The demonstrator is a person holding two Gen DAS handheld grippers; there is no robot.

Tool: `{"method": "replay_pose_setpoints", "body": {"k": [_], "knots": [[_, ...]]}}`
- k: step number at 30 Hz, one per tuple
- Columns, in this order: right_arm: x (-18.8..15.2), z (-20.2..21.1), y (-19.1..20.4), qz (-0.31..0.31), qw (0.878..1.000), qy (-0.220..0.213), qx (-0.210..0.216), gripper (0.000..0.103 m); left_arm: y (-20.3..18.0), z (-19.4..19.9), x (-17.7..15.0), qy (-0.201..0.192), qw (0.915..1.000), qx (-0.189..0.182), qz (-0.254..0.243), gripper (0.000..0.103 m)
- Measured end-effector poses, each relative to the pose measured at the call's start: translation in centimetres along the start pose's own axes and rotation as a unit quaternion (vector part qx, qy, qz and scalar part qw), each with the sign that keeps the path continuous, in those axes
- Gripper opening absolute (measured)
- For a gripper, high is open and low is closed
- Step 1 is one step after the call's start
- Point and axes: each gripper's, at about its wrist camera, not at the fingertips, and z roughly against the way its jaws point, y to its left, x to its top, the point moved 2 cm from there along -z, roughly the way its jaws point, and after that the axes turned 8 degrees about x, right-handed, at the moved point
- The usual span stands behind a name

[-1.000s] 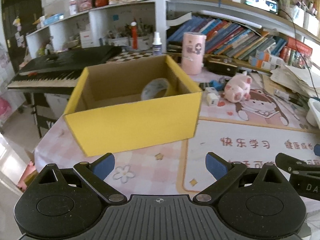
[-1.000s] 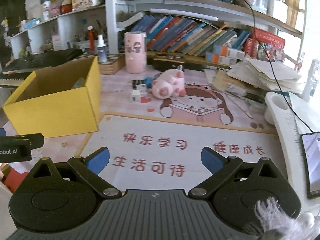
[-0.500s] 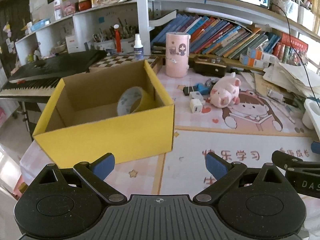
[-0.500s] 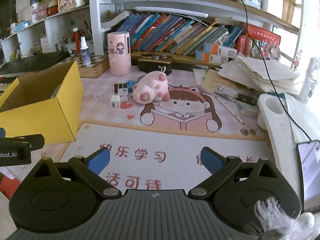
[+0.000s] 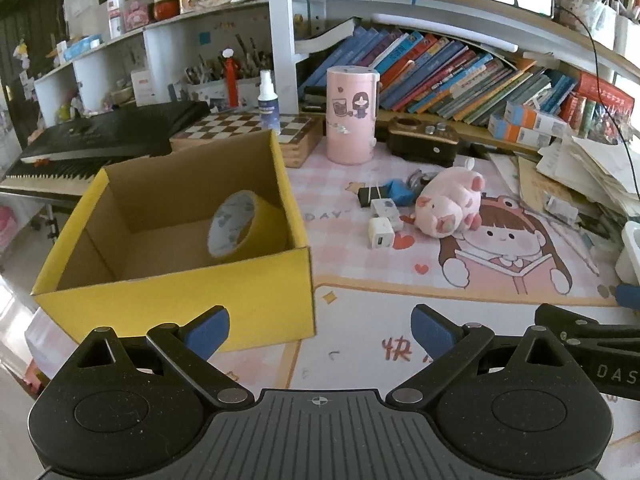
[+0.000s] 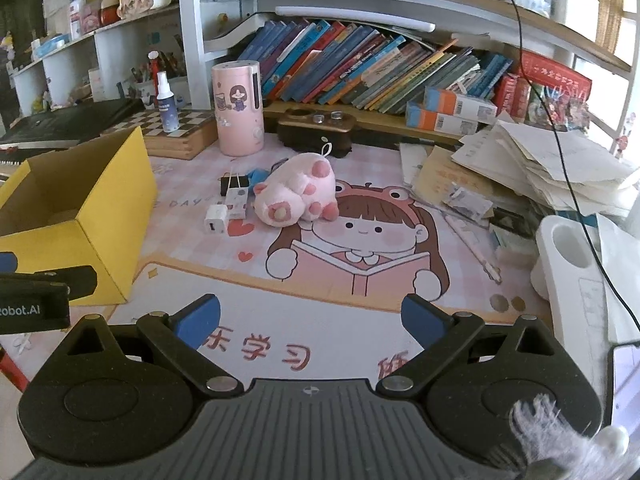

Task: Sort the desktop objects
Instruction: 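Withdraw both open tools from the box back toward the pig plush and chargers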

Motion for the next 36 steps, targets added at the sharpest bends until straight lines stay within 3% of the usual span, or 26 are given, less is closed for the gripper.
{"method": "replay_pose_setpoints", "body": {"k": [13,26,34,36], "knots": [[2.4,-3.0,-3.4,0.018,0.999,0.010,0.044,0.098,-3.4,-1.4,1.6,0.011,0.9993,0.033,0.010,0.099],[4.4,-5.0,-6.8,0.022,0.998,0.007,0.067,0.098,-7.1,-3.0,2.5,0.021,0.9989,0.041,0.005,0.098],[6.4,-7.0,-7.8,0.037,0.995,-0.004,0.088,0.097,-8.3,-4.4,3.3,0.023,0.9984,0.045,0.027,0.092],[7.0,-7.6,-8.2,0.040,0.995,-0.007,0.095,0.097,-8.6,-4.8,3.5,0.021,0.9981,0.049,0.030,0.085]]}}
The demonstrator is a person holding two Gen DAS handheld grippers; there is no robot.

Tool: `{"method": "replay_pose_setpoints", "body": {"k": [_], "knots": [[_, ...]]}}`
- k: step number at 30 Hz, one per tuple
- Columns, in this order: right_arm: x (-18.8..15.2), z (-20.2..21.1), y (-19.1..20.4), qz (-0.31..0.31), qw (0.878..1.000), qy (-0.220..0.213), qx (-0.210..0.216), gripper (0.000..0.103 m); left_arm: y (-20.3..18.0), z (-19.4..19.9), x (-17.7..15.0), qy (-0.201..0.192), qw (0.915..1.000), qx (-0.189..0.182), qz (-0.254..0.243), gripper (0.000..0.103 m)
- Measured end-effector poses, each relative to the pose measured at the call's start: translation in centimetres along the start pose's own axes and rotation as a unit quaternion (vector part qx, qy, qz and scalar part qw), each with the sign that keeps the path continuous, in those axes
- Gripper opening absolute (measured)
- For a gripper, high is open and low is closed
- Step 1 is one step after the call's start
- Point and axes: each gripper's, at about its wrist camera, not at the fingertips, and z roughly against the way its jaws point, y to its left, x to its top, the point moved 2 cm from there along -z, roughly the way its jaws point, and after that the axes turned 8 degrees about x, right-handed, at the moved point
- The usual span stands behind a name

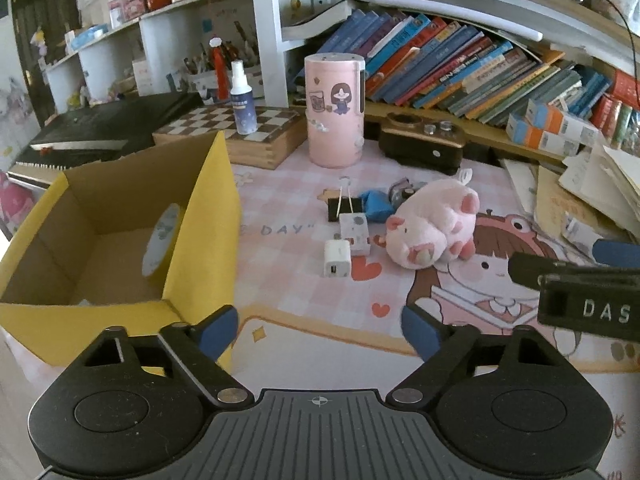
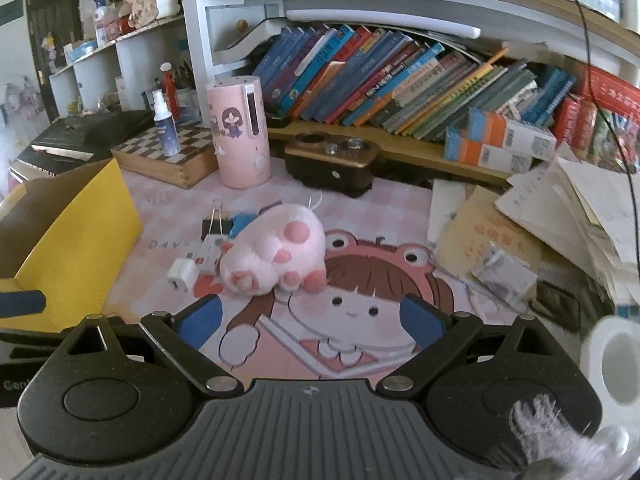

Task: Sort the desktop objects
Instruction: 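Withdraw both open tools from the box back toward the pig plush and chargers, then close the left tool on the white charger while the right tool grips the pink pig plush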

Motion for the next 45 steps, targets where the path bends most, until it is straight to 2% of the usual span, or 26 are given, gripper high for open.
{"method": "replay_pose_setpoints", "body": {"k": [11,20,26,30,32,34,35,36,45], "knots": [[2.6,-2.7,-2.4,0.004,0.999,-0.004,0.034,0.097,-2.1,-3.9,1.6,0.006,0.9997,0.019,0.012,0.060],[3.6,-5.4,-3.7,-0.007,0.998,0.007,0.058,0.097,-3.4,-9.6,2.5,0.021,0.9985,0.048,0.012,0.057],[3.9,-7.1,-4.2,-0.024,0.996,0.022,0.079,0.097,-3.9,-12.1,2.7,0.031,0.9986,0.040,0.012,0.056],[4.0,-8.2,-4.6,-0.036,0.995,0.034,0.089,0.098,-4.2,-13.3,2.7,0.042,0.9985,0.032,0.012,0.047],[4.1,-8.8,-4.7,-0.043,0.994,0.041,0.093,0.098,-4.2,-13.5,2.7,0.036,0.9988,0.029,0.013,0.043],[4.1,-9.3,-4.8,-0.052,0.993,0.045,0.099,0.098,-4.3,-13.4,2.8,0.034,0.9992,0.020,0.010,0.034],[4.1,-9.6,-4.9,-0.056,0.992,0.047,0.101,0.098,-4.4,-13.4,2.8,0.033,0.9993,0.016,0.009,0.025],[4.1,-9.9,-4.9,-0.061,0.992,0.049,0.104,0.098,-4.4,-13.3,2.8,0.034,0.9993,0.016,0.006,0.024],[4.6,-12.5,-4.7,-0.098,0.985,0.053,0.132,0.098,-3.1,-9.6,2.2,0.036,0.9993,0.006,0.009,0.024]]}}
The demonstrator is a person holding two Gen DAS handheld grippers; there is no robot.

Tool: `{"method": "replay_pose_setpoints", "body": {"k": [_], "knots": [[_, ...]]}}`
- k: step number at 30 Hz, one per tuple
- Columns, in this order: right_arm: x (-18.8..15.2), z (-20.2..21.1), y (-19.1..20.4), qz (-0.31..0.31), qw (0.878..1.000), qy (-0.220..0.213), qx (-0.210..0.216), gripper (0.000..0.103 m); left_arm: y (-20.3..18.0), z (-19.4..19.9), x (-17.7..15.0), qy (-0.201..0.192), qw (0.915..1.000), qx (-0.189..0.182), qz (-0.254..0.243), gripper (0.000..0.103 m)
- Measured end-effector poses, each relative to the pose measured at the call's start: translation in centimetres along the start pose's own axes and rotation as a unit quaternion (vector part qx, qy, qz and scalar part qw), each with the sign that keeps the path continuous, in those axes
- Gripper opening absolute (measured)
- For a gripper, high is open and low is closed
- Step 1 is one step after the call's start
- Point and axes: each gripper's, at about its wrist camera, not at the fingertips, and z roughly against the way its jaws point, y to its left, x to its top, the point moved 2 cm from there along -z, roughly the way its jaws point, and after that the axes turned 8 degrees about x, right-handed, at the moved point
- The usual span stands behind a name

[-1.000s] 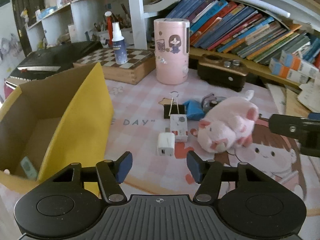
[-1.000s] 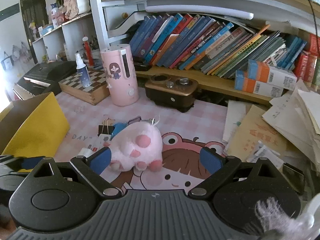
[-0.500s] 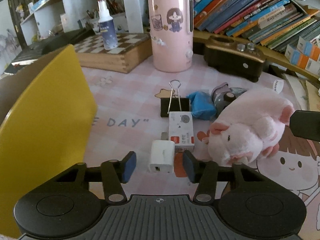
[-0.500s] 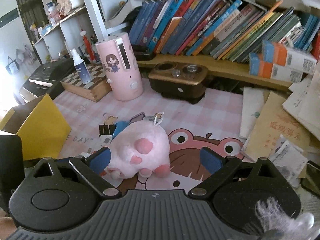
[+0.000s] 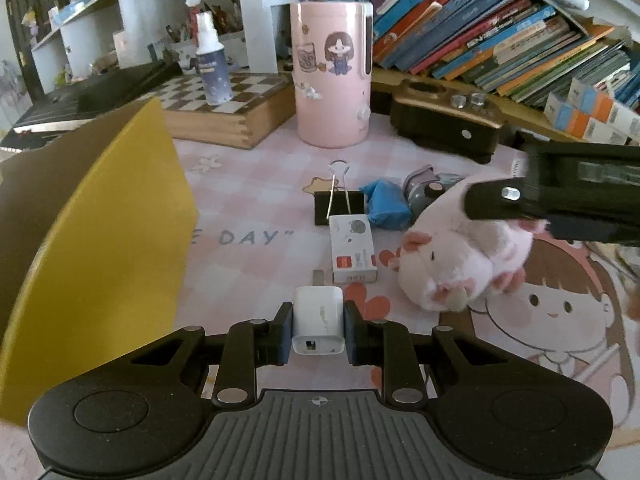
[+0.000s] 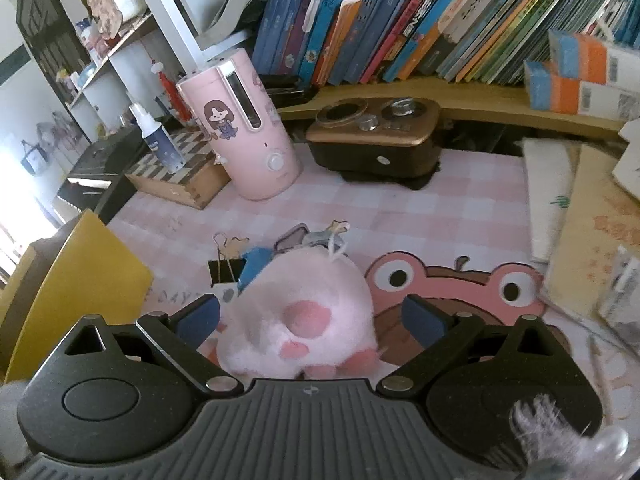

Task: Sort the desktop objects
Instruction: 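Close the left tool on the white charger while the right tool grips the pink pig plush, then carry the white charger with the left tool while the right tool carries the pig plush to the box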

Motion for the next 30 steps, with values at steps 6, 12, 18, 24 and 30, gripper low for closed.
{"method": "replay_pose_setpoints", "body": {"k": [6,12,18,24,30], "knots": [[-0.2,-2.3,-0.3,-0.013,1.000,0.014,-0.002,0.094,1.1,2.2,-0.5,-0.006,1.0000,0.002,0.002,0.024],[-1.0,-2.6,-0.9,-0.044,0.999,0.011,0.011,0.079,1.7,4.1,-0.4,-0.022,0.9997,0.007,-0.001,0.024],[-1.5,-0.9,-0.3,-0.023,1.000,0.003,-0.002,0.065,2.1,6.1,-0.2,-0.039,0.9992,0.001,0.007,0.024],[-2.5,2.4,0.4,-0.018,1.000,-0.012,-0.008,0.065,2.3,8.2,-0.6,-0.051,0.9986,-0.008,0.010,0.024],[-3.8,6.1,2.3,0.006,1.000,-0.021,-0.014,0.065,2.8,10.2,-1.6,-0.056,0.9982,-0.019,0.011,0.024]]}}
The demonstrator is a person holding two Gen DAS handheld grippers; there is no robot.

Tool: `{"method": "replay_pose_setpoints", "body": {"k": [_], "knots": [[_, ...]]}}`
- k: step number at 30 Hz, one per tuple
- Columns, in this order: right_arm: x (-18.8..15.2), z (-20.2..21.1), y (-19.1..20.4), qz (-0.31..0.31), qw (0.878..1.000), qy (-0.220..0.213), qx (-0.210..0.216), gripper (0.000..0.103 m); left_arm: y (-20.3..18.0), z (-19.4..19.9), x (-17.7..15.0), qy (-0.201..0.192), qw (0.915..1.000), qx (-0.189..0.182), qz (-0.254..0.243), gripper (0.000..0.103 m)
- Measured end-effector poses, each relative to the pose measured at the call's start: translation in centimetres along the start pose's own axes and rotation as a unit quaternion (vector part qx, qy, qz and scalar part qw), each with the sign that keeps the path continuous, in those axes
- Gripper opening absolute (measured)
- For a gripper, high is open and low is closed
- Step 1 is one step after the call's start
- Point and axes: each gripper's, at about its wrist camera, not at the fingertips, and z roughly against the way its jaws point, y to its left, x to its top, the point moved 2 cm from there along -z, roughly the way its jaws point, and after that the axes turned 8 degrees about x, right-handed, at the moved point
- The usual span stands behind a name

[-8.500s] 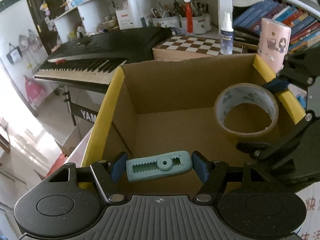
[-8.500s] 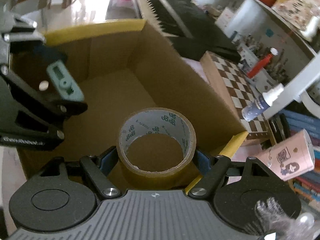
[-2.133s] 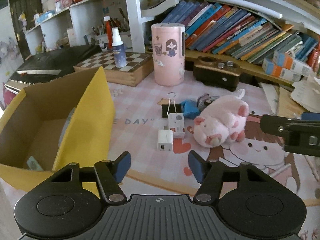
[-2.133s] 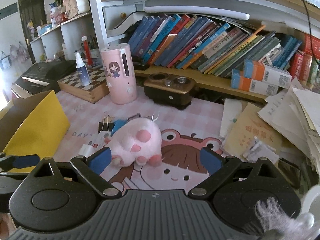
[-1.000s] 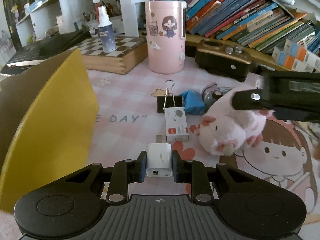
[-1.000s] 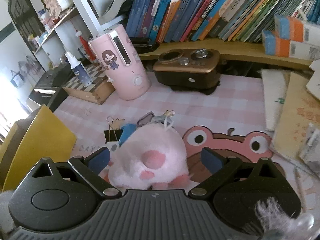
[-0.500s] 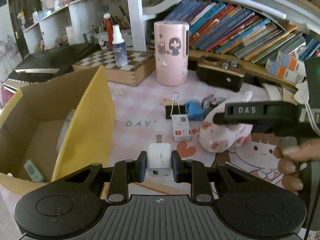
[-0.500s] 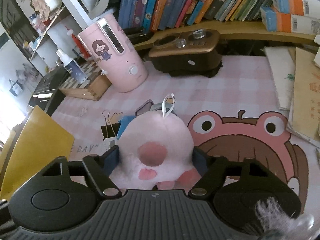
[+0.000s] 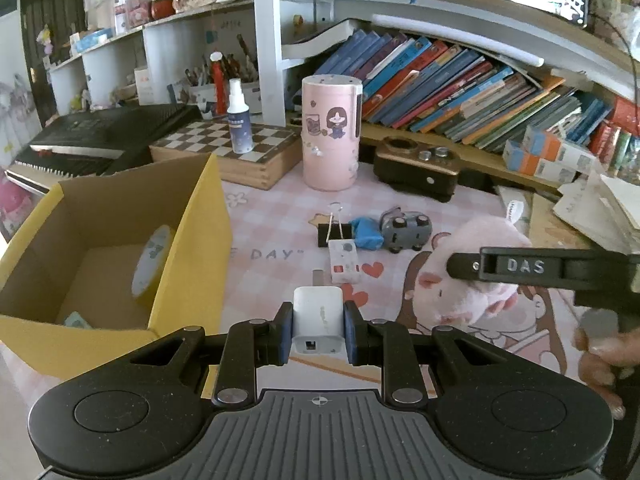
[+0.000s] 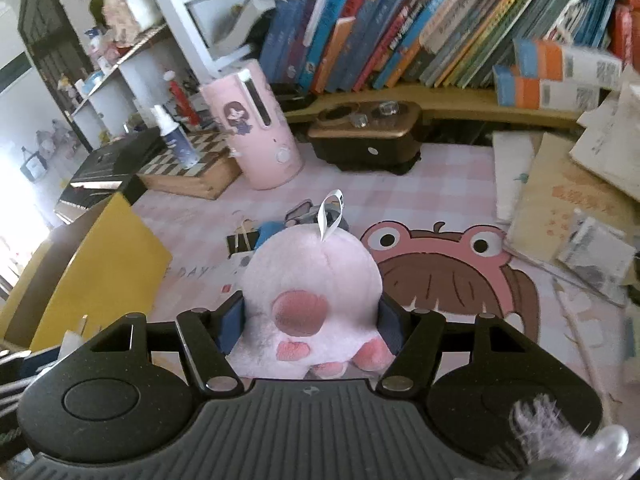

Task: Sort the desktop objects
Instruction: 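Carry the white charger with the left tool while the right tool carries the pig plush to the box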

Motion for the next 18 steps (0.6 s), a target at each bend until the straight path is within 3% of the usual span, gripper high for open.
{"method": "replay_pose_setpoints", "body": {"k": [18], "knots": [[-5.4,8.2,6.8,0.031,0.999,-0.005,-0.030,0.065,4.9,4.4,-2.1,-0.012,0.9993,-0.036,0.009,0.024]]}}
